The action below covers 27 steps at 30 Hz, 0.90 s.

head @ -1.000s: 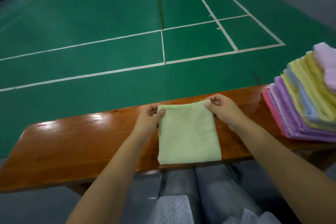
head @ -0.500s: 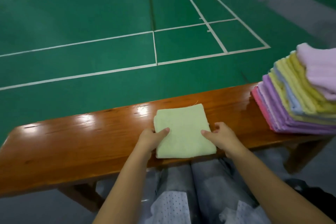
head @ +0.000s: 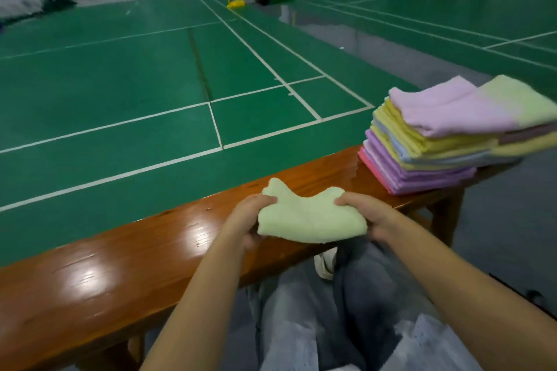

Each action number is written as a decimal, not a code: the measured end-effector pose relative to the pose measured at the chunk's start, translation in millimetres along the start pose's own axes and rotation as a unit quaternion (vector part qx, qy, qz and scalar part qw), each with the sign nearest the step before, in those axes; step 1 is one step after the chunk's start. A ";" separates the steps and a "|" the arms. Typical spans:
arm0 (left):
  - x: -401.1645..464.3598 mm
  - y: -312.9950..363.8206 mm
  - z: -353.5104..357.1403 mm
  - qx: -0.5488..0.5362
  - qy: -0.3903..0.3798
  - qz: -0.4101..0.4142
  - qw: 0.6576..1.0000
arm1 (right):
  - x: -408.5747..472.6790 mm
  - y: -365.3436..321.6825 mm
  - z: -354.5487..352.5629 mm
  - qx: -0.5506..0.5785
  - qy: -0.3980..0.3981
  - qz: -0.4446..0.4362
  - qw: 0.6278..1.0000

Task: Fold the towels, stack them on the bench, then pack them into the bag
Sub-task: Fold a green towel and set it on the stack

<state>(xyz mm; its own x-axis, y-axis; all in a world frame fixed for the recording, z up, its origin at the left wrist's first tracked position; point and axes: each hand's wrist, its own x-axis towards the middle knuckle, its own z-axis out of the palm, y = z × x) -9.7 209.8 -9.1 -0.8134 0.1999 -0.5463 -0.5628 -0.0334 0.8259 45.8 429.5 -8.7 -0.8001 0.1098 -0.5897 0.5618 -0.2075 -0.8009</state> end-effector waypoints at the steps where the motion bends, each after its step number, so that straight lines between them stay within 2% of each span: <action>1: -4.6 6.5 7.7 0.004 -0.022 0.014 1.000 | -9.0 -8.5 -7.6 0.030 0.003 -0.023 0.999; 5: -19.9 32.7 37.0 -0.012 -0.087 0.075 0.993 | -38.4 -42.5 -36.0 0.102 0.003 -0.102 0.990; 8: -37.1 59.3 80.8 -0.013 -0.156 0.128 0.979 | -69.0 -72.2 -71.9 0.096 0.028 -0.164 0.981; 12: -56.1 88.3 153.7 0.006 -0.195 0.171 0.966 | -112.5 -121.1 -134.8 0.096 0.044 -0.233 0.967; 19: -46.4 133.5 303.2 0.048 -0.247 0.248 0.935 | -146.1 -209.8 -265.0 0.027 0.093 -0.259 0.961; 22: -32.0 149.0 357.9 0.105 -0.277 0.264 0.918 | -134.4 -234.0 -316.3 0.028 0.109 -0.266 0.957; 27: 9.4 165.6 429.1 0.194 -0.263 0.264 0.907 | -85.9 -249.7 -390.3 0.061 0.130 -0.248 0.958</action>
<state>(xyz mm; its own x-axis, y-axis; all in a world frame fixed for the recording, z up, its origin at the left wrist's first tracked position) -47.5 626.3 182.5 -0.7140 0.7002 -0.0030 0.0614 0.0669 0.9959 56.4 851.3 201.3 -0.8734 0.4603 -0.1588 0.0847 -0.1775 -0.9805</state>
